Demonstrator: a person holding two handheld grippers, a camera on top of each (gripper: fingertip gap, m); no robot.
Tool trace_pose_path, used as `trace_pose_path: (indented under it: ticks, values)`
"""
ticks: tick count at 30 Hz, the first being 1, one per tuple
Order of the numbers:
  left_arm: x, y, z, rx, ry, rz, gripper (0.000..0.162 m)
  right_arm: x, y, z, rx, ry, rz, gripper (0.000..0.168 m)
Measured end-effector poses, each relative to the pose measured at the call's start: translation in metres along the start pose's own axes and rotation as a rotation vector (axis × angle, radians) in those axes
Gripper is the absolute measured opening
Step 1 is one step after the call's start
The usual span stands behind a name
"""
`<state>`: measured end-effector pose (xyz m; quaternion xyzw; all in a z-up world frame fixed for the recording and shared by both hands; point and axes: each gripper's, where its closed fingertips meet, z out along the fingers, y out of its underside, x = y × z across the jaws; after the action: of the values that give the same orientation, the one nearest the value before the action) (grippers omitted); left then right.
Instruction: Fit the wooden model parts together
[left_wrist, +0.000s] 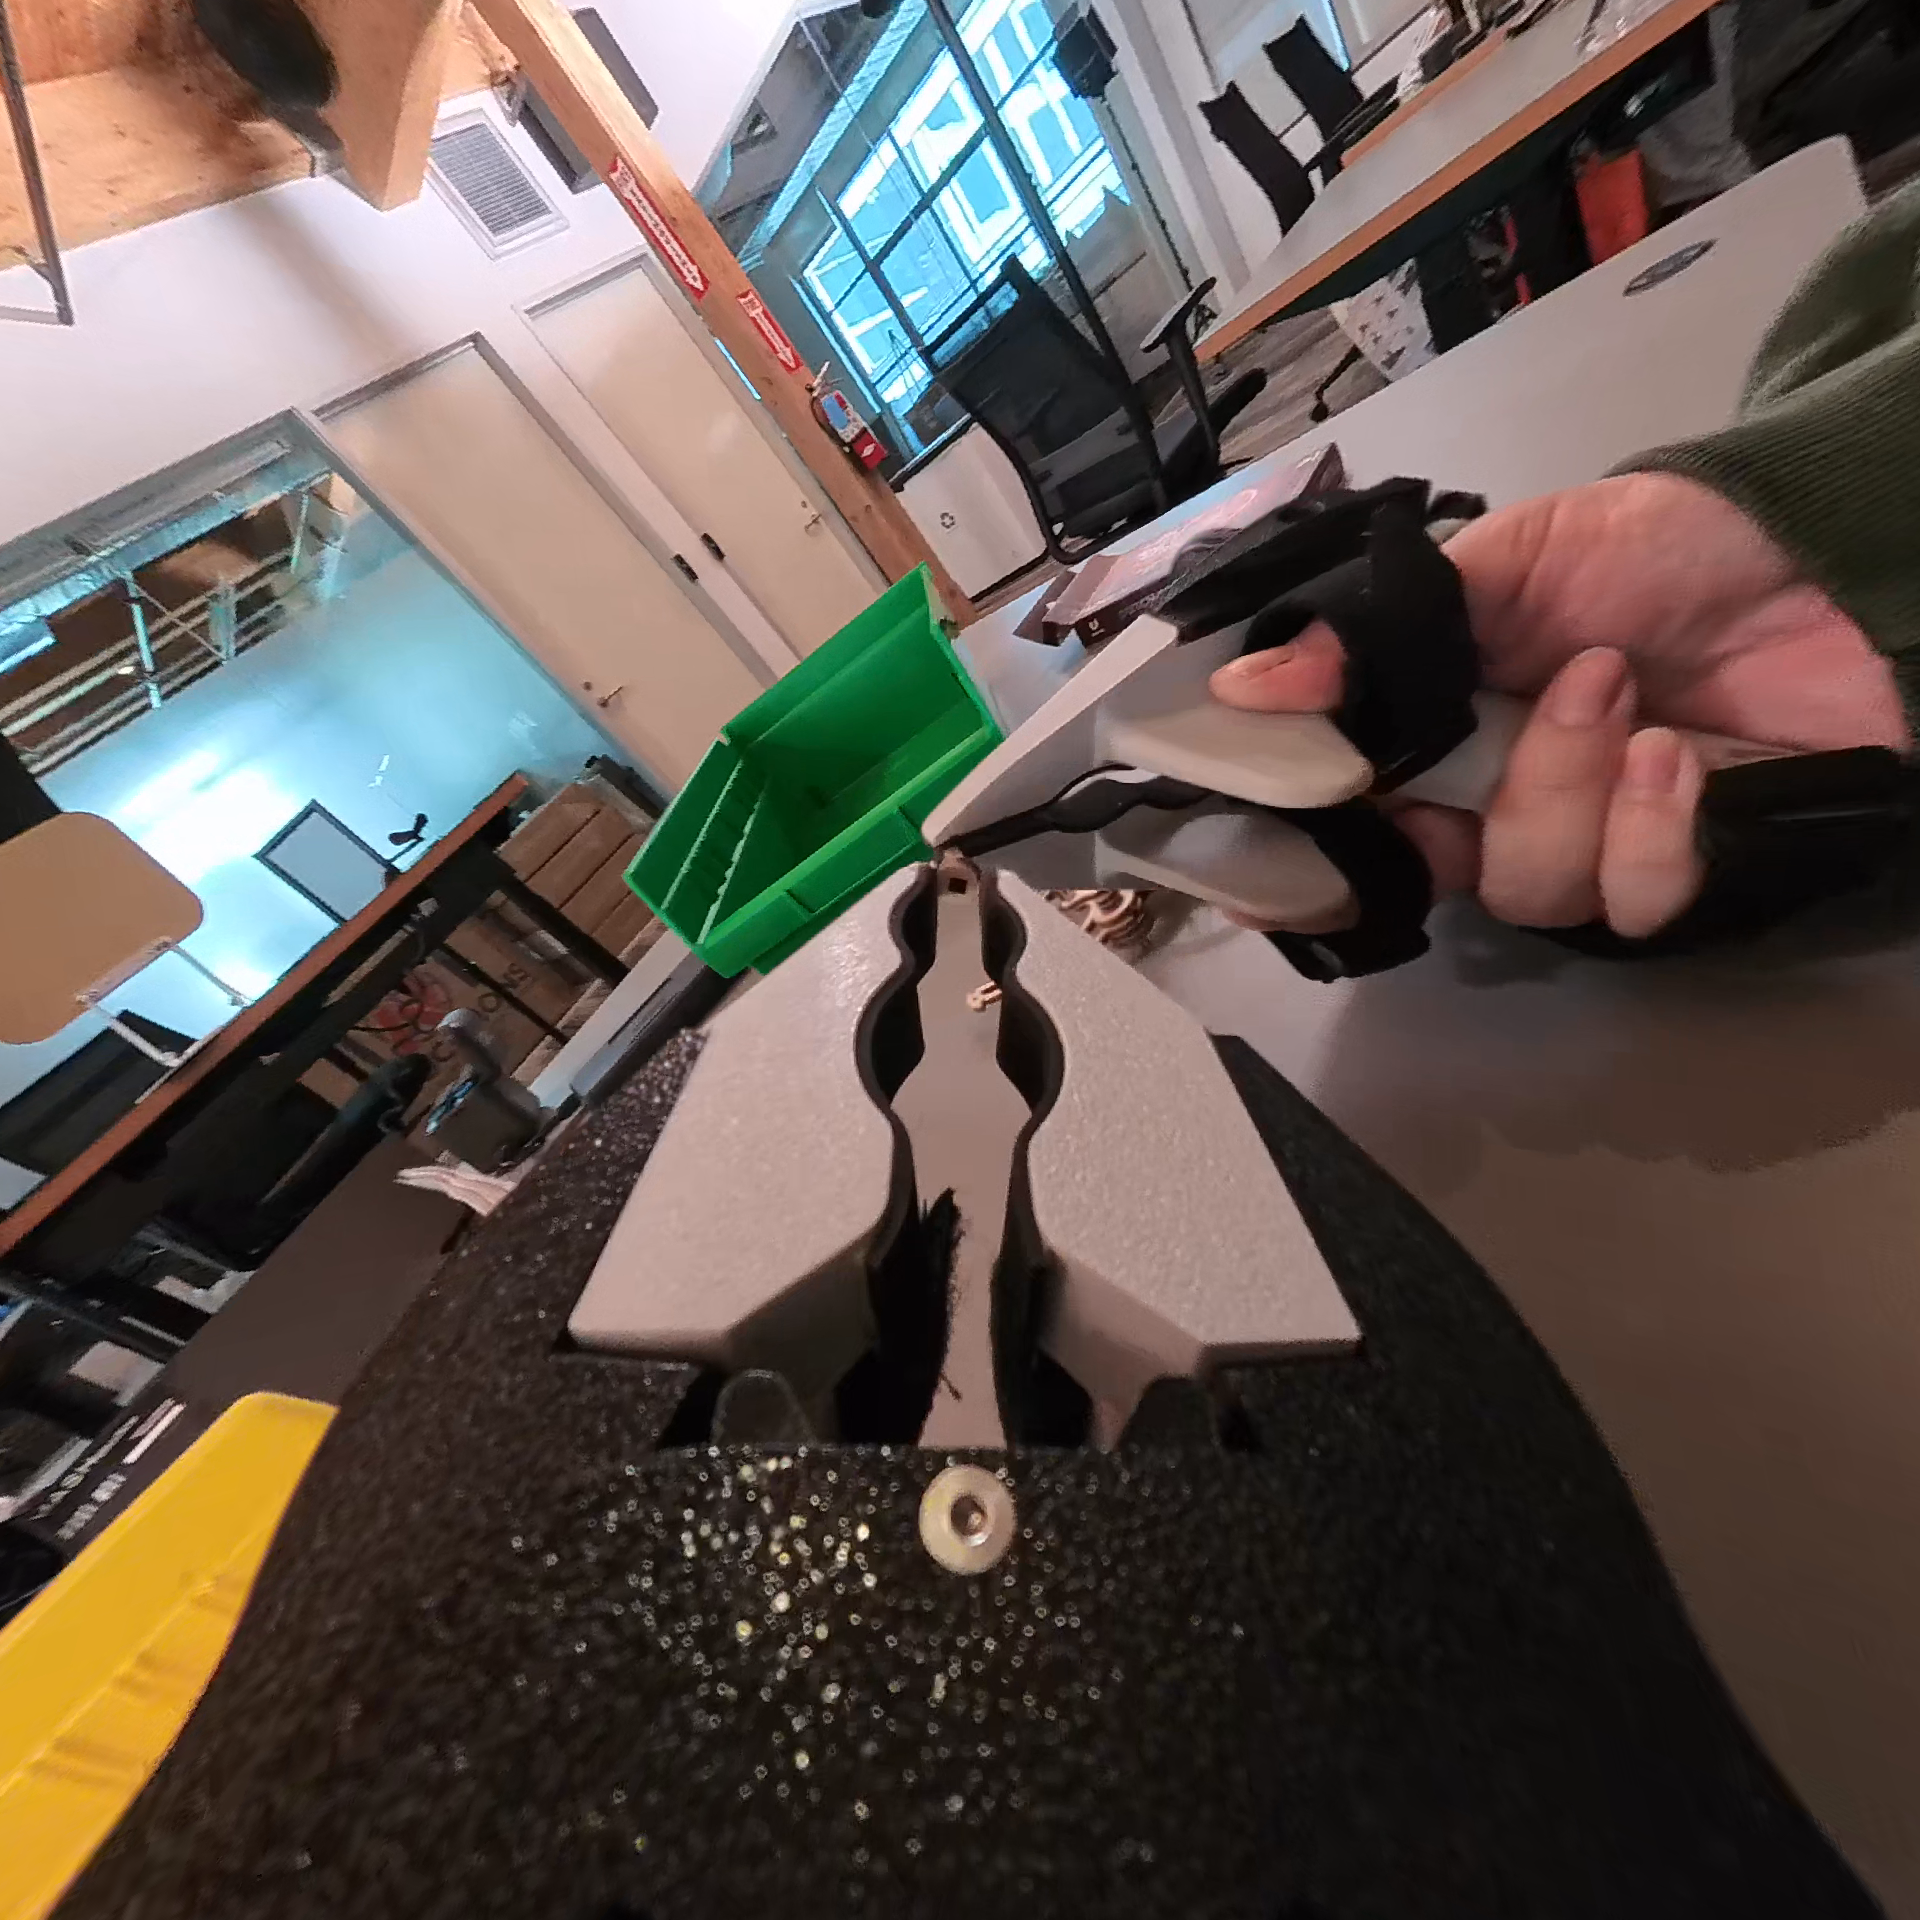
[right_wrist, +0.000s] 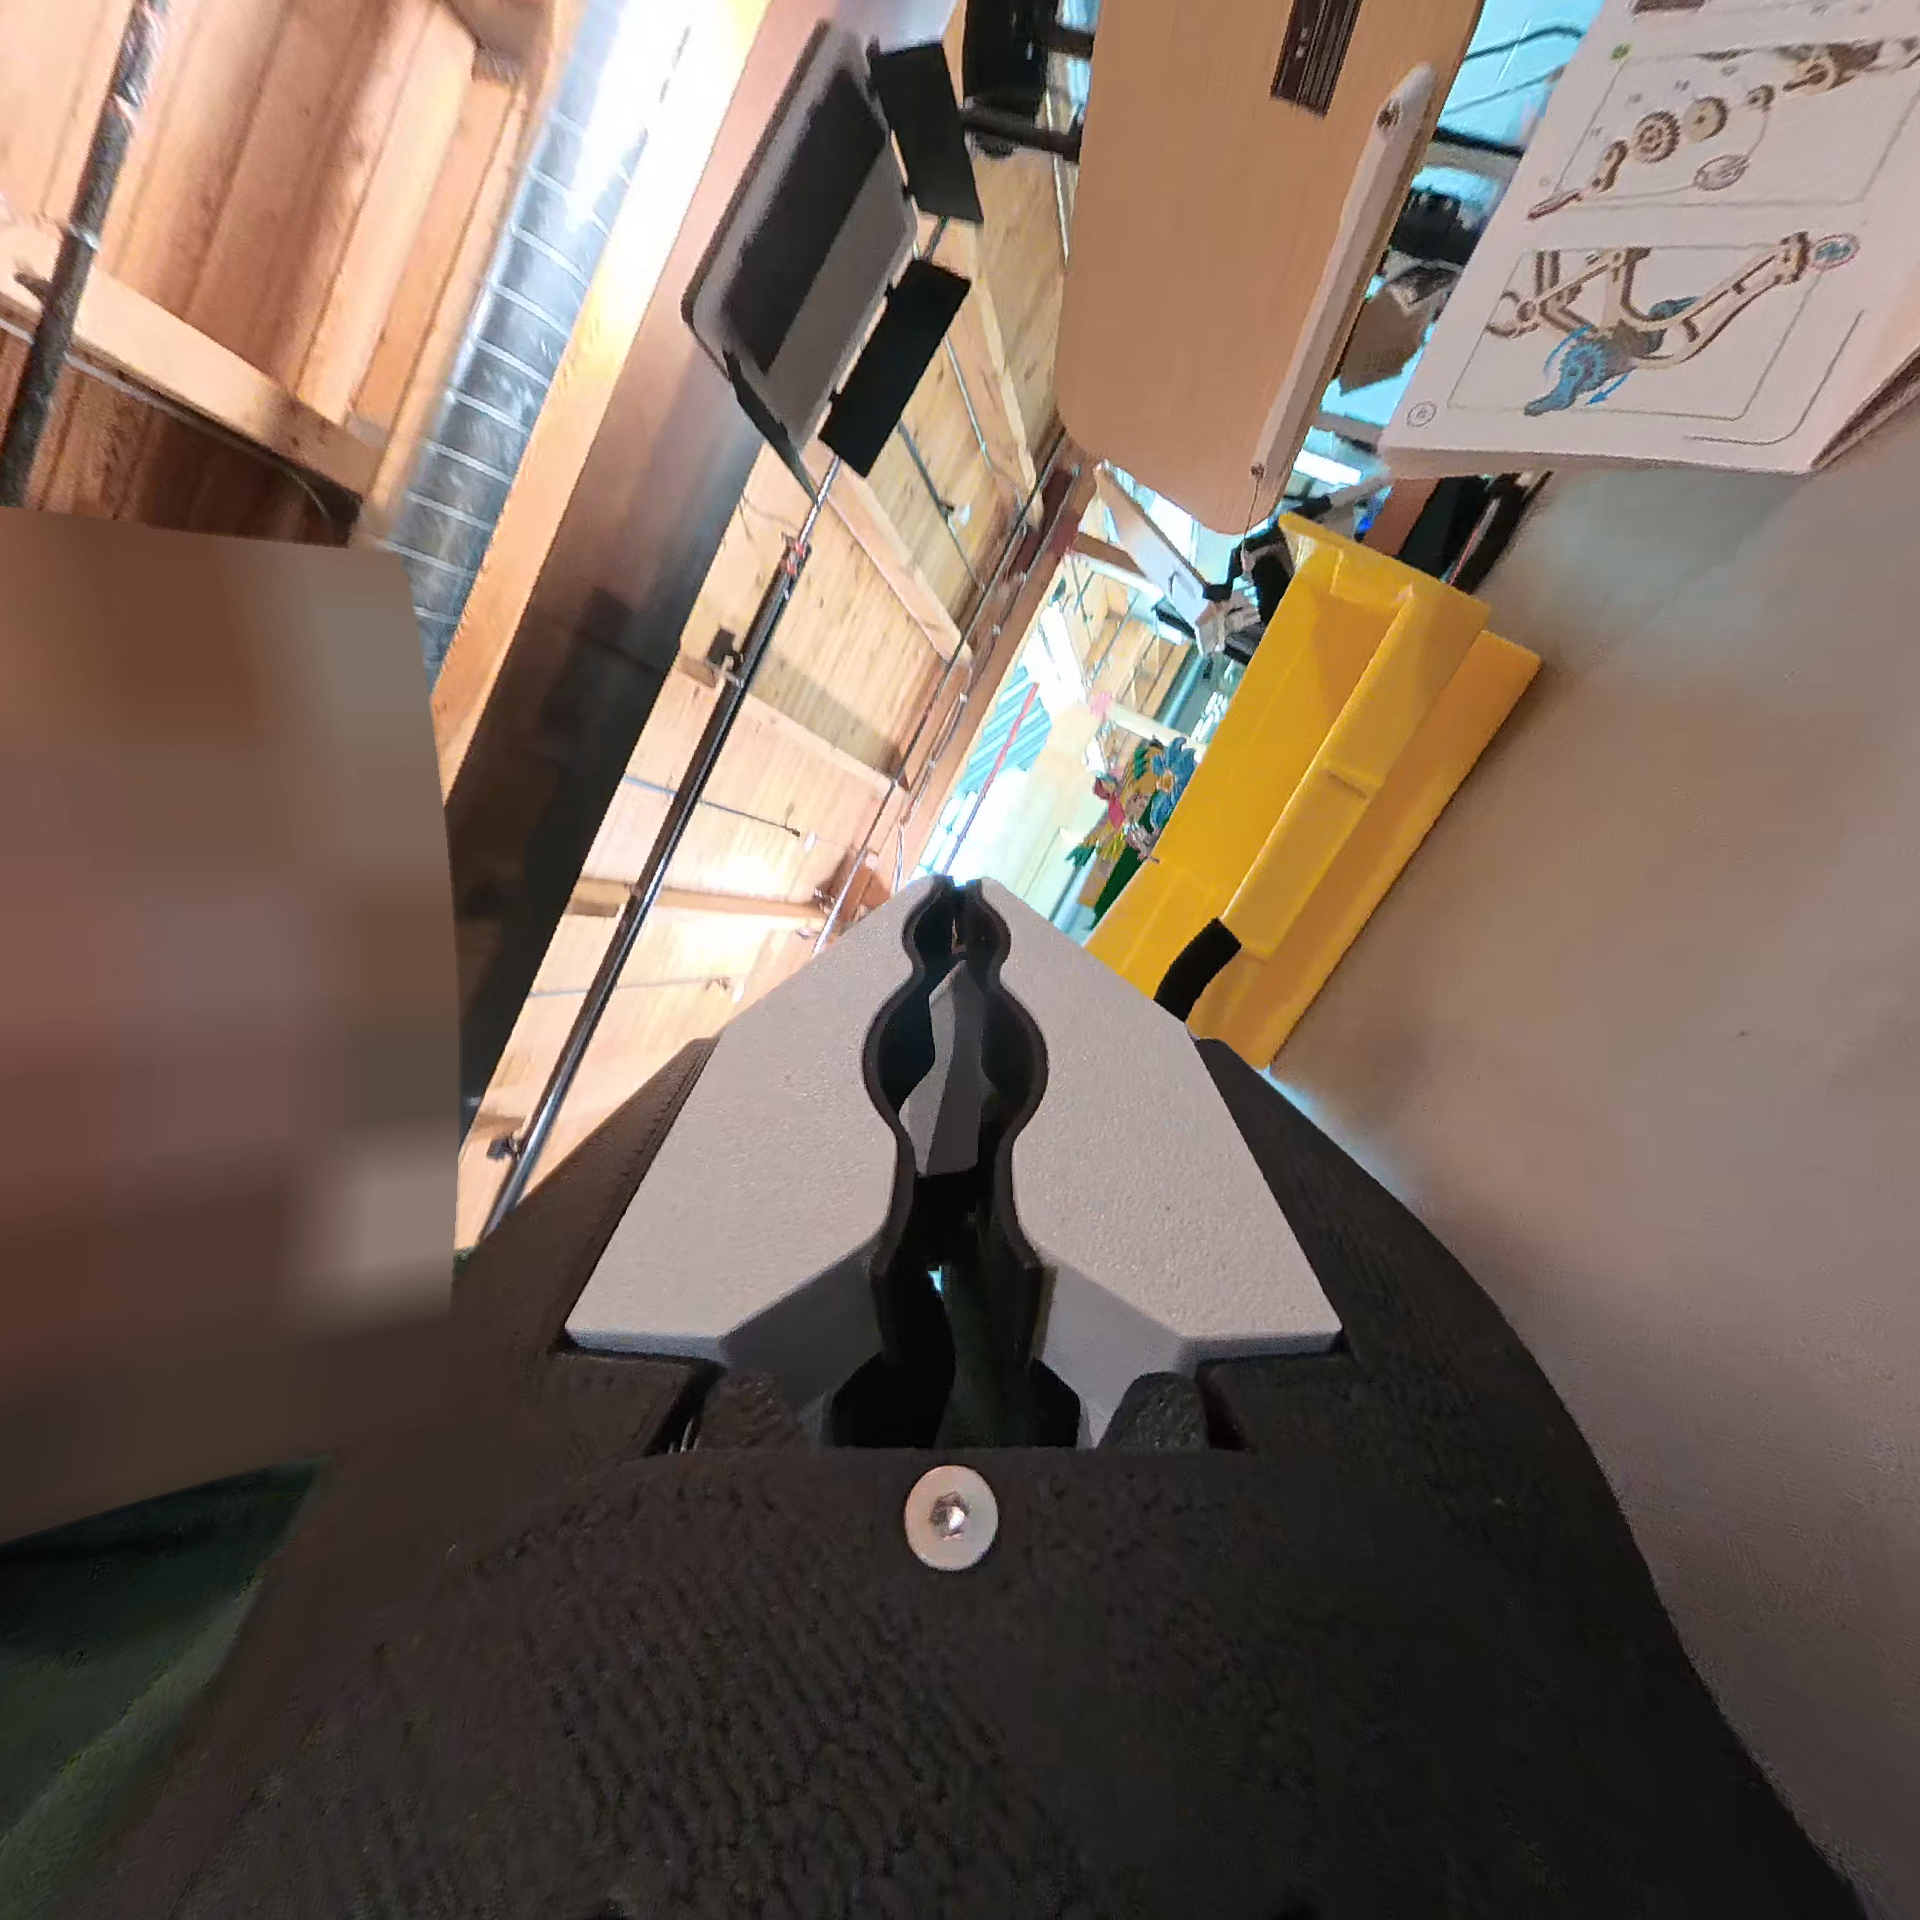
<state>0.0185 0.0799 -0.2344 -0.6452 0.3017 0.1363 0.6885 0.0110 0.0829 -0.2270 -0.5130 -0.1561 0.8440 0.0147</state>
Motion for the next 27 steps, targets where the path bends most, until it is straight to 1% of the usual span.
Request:
trace_pose_path:
  ticks: [3, 10, 13, 27]
  values:
    - [-0.001, 0.0, 0.0, -0.012, -0.024, 0.031, 0.006, 0.0, -0.001, 0.0, 0.06, -0.007, 0.033, 0.001]
    - [-0.004, 0.001, 0.001, -0.019, -0.049, 0.038, 0.006, 0.0, -0.003, 0.0, 0.155, -0.022, 0.063, 0.001]
    - [-0.008, 0.001, 0.0, -0.01, -0.062, 0.015, 0.006, 0.0, -0.003, 0.005, 0.163, -0.034, 0.065, 0.001]
    - [-0.012, -0.001, -0.003, 0.006, -0.093, 0.022, 0.005, -0.003, -0.001, 0.009, 0.195, -0.053, 0.115, 0.001]
